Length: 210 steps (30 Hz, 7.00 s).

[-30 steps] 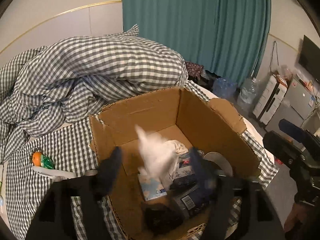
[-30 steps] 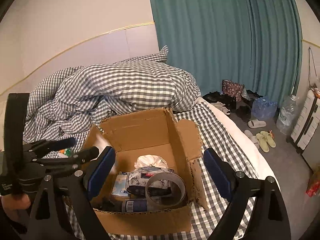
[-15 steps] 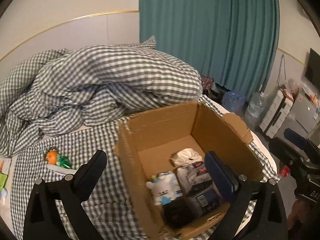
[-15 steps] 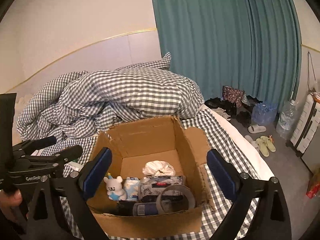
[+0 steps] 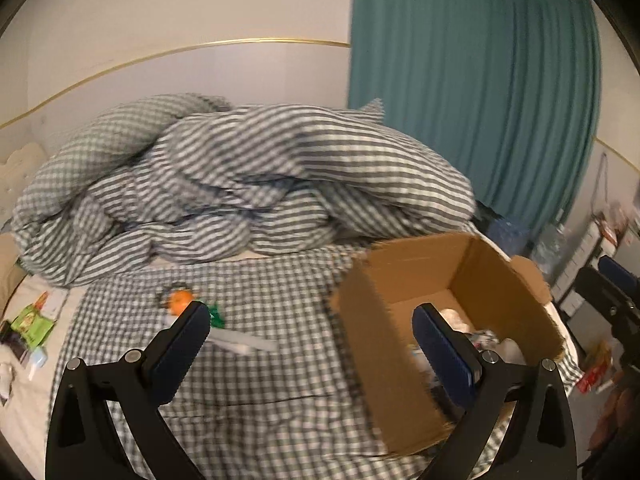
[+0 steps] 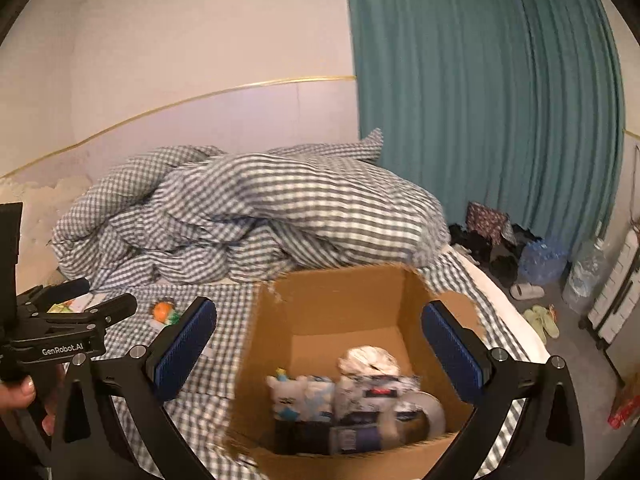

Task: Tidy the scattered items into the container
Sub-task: 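Withdraw both tools from the box back toward the sheet, then lower the left tool onto the toothpaste tube and close on it, then lift the toothpaste with left tool while right tool grasps the white plastic strip, then carry toothpaste and white strip to the box and release both inside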

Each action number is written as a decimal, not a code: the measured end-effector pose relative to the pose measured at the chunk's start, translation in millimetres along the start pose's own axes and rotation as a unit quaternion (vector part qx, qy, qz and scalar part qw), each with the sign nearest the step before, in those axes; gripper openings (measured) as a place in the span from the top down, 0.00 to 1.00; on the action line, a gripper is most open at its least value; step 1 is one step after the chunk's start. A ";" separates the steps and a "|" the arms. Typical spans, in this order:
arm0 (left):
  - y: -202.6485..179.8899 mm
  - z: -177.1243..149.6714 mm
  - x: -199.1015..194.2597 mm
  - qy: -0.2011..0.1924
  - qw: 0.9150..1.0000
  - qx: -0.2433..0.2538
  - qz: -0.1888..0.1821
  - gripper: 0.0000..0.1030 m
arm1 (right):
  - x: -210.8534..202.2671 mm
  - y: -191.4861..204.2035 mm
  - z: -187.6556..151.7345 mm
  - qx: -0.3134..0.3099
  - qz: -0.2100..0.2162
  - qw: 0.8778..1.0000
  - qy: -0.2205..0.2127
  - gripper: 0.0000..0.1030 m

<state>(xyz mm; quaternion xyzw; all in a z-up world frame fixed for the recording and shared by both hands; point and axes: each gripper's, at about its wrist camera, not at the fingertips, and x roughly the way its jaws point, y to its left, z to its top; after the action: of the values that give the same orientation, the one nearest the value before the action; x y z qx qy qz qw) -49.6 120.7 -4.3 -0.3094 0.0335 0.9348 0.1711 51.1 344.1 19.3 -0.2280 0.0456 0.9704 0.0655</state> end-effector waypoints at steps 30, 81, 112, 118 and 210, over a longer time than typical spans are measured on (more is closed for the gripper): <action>234.9 -47.2 -0.6 0.021 0.982 -0.149 0.116 0.00 | 142.1 207.1 -42.1 -0.126 0.138 0.976 0.116 0.00; 240.3 -92.8 170.8 0.136 0.976 -0.146 0.081 0.00 | 326.6 215.1 -130.2 -0.141 0.094 0.957 0.236 0.91; 153.4 -114.5 279.4 0.219 0.951 -0.206 0.072 0.08 | 273.4 186.2 -70.0 -0.087 0.134 0.973 0.167 0.91; 147.3 -110.5 276.8 0.209 0.961 -0.174 0.060 0.58 | 271.8 180.8 -70.1 -0.076 0.132 0.975 0.164 0.68; 40.8 -6.8 -16.0 0.012 0.997 -0.069 -0.027 0.82 | 42.1 76.4 8.0 -0.040 0.119 0.992 0.017 0.90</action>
<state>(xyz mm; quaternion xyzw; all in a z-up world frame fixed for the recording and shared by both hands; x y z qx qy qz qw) -47.6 76.5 -2.0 -0.3324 -0.0378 0.9263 0.1736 -1.1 274.1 12.0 -0.2404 0.0348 0.9682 -0.0599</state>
